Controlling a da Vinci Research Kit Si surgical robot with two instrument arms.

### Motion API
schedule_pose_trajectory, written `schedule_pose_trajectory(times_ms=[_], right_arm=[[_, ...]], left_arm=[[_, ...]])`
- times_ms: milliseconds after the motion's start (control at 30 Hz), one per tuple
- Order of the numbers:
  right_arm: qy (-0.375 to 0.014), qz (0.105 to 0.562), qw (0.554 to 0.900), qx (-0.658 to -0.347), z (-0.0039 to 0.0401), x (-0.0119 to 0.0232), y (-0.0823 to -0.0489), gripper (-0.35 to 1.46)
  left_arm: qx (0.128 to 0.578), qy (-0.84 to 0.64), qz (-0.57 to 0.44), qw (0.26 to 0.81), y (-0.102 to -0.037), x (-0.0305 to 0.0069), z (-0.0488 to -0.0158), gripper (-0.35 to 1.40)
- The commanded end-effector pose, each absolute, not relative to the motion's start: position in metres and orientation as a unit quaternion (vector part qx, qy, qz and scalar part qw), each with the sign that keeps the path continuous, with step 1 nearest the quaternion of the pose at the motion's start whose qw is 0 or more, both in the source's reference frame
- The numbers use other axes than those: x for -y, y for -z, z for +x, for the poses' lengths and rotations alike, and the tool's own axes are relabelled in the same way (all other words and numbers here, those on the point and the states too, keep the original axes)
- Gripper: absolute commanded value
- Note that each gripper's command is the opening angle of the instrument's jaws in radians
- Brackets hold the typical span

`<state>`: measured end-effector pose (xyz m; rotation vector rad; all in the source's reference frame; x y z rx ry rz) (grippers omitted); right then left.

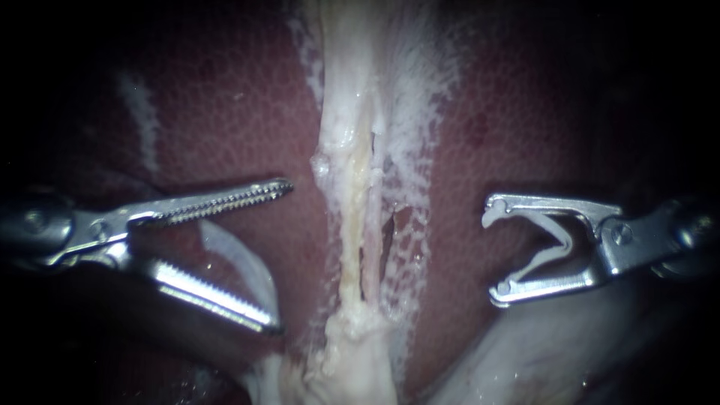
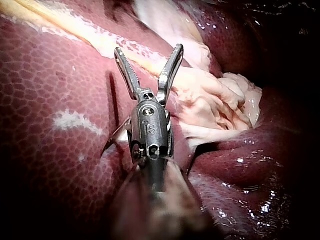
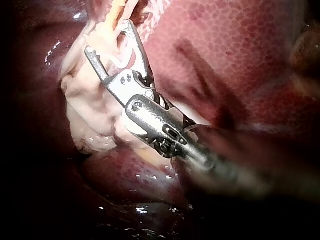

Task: Grabbing gallbladder

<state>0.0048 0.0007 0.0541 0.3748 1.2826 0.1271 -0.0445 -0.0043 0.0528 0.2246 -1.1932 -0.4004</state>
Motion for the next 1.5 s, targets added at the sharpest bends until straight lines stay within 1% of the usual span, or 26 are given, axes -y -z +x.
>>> schedule_pose_trajectory(times_ms=[33, 267, 400, 600, 667, 967, 1267, 1433, 1500], right_arm=[[-0.059, 0.174, 0.783, -0.594, 0.0048, -0.0007, -0.0541, 0.60], [-0.059, 0.174, 0.783, -0.594, 0.0048, -0.0007, -0.0541, 0.60], [-0.059, 0.174, 0.783, -0.594, 0.0048, -0.0007, -0.0541, 0.60], [-0.059, 0.174, 0.783, -0.594, 0.0048, -0.0007, -0.0540, 0.60], [-0.059, 0.174, 0.783, -0.594, 0.0048, -0.0007, -0.0540, 0.60], [-0.059, 0.174, 0.783, -0.594, 0.0048, -0.0007, -0.0541, 0.60], [-0.059, 0.174, 0.783, -0.594, 0.0048, -0.0007, -0.0540, 0.60], [-0.059, 0.174, 0.783, -0.594, 0.0048, -0.0007, -0.0540, 0.60], [-0.059, 0.174, 0.783, -0.594, 0.0048, -0.0007, -0.0540, 0.60]], left_arm=[[0.557, 0.187, 0.105, 0.802, -0.0527, 0.0042, -0.0446, 1.00], [0.551, 0.212, 0.106, 0.800, -0.0525, 0.0028, -0.0449, 0.98], [0.546, 0.229, 0.101, 0.800, -0.0530, 0.0019, -0.0459, 0.98], [0.539, 0.250, 0.103, 0.797, -0.0541, 0.0010, -0.0475, 0.89], [0.535, 0.253, 0.105, 0.799, -0.0545, 0.0007, -0.0478, 0.89], [0.525, 0.264, 0.096, 0.803, -0.0563, -0.0004, -0.0475, 0.89], [0.516, 0.286, 0.083, 0.803, -0.0562, -0.0013, -0.0467, 0.89], [0.509, 0.306, 0.081, 0.800, -0.0562, -0.0013, -0.0469, 0.84], [0.508, 0.313, 0.083, 0.798, -0.0563, -0.0014, -0.0473, 0.79]])
